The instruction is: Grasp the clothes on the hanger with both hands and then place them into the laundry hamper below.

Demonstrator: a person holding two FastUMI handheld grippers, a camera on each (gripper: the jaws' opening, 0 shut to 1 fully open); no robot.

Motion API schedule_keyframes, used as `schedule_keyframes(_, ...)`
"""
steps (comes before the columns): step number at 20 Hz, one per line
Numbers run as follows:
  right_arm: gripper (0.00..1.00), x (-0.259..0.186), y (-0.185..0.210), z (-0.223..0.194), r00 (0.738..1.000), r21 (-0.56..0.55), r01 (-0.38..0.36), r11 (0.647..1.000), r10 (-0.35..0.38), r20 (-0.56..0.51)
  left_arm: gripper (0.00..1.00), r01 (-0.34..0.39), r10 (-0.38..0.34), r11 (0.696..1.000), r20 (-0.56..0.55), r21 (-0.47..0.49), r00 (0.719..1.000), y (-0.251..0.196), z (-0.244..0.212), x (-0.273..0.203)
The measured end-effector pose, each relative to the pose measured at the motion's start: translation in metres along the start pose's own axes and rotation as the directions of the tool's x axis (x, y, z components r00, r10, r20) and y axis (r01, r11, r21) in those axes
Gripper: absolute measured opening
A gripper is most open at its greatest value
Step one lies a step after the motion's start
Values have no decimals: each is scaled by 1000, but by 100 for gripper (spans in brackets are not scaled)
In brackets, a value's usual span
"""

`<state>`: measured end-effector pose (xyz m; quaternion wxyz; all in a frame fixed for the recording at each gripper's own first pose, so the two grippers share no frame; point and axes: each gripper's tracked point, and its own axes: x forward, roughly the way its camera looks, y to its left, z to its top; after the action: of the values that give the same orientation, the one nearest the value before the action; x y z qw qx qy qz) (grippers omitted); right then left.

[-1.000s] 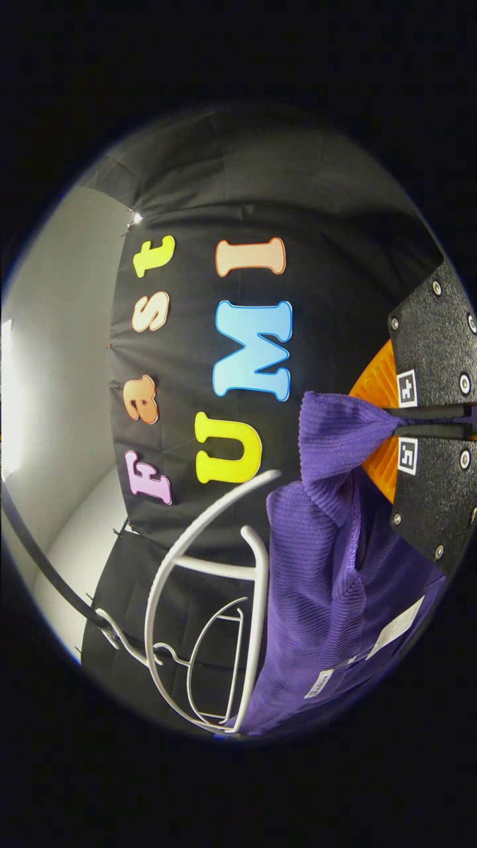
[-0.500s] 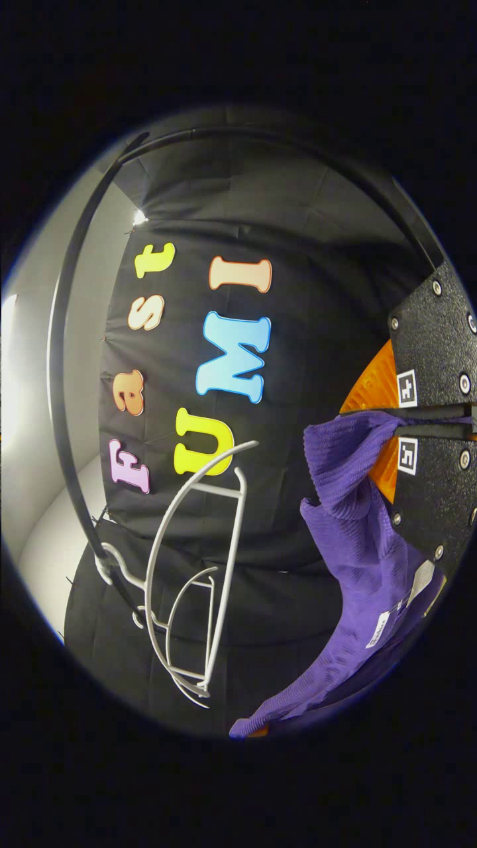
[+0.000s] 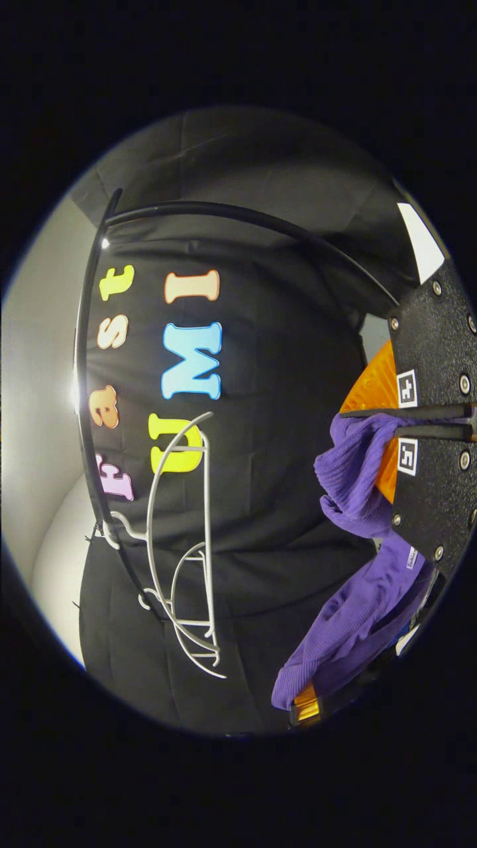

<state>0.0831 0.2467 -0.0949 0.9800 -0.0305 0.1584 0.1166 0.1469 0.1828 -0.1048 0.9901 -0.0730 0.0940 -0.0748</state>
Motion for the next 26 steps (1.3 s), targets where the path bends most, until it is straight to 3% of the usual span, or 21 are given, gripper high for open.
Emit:
schedule_keyframes(7, 3, -10, 44, -95, 972, 148, -95, 984, 124, -201, 0, -7, 10, 1000, -188, 12, 982, 3, -81, -3)
schedule_keyframes(12, 3, -5, 52, -149, 943, 162, -81, 983, 129, -308, 0, -29, 38, 999, -313, 31, 949, 9, -150, -14)
schedule_keyframes(16, 3, -5, 59, -191, 903, 208, -12, 978, 100, -417, 0, -15, 26, 999, -383, 32, 923, 18, -193, -5)
schedule_keyframes(22, 4, -8, 76, -238, 845, 274, 70, 959, 89, -528, 0, 43, -21, 998, -442, 39, 897, 24, -223, 1)
schedule_keyframes(26, 3, -11, 78, -262, 811, 302, 134, 944, 71, -581, 0, 18, -20, 1000, -475, -10, 880, 23, -251, 2)
